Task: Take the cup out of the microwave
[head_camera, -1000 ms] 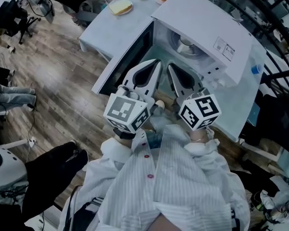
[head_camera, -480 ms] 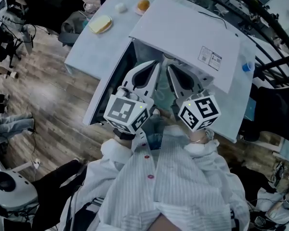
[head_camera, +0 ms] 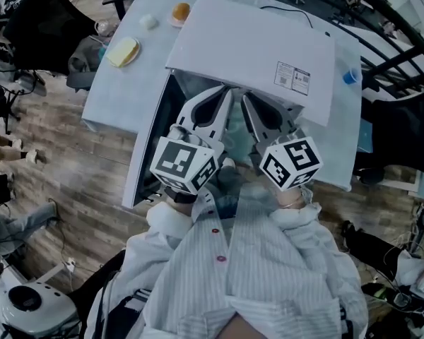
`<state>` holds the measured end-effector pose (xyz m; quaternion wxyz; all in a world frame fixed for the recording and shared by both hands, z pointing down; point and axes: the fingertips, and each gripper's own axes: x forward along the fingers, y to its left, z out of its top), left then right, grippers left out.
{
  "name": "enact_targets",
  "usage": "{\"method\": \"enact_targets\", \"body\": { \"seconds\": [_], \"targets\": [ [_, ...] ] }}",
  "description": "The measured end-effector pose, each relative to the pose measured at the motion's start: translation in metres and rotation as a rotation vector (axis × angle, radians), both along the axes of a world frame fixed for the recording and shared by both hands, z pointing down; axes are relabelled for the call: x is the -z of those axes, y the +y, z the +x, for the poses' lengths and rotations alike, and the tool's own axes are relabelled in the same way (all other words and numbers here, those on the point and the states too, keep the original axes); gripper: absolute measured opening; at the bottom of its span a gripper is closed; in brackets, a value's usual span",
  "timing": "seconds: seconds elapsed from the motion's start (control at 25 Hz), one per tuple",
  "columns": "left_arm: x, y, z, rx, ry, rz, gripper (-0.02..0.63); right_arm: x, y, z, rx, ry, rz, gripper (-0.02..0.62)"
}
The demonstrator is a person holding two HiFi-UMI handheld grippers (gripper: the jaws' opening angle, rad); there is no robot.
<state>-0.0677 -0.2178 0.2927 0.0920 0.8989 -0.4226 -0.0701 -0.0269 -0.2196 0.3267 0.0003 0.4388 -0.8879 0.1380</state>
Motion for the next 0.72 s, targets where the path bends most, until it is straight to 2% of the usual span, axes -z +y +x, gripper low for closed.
{"method": "enact_targets", "body": {
  "seconds": [0.4, 0.72],
  "targets": [
    [-0.017, 0.003, 0.011, -0.042, -0.023, -0.034, 0.009, -0.015, 0.01, 0.011, -0.039, 0.005, -0.028, 0.038],
    [-0.051, -0.002, 0.017, -0.055, -0.056, -0.066, 0.009, -0.036, 0.011, 0.017, -0.07, 0.003, -0.054, 0.038]
  ]
}}
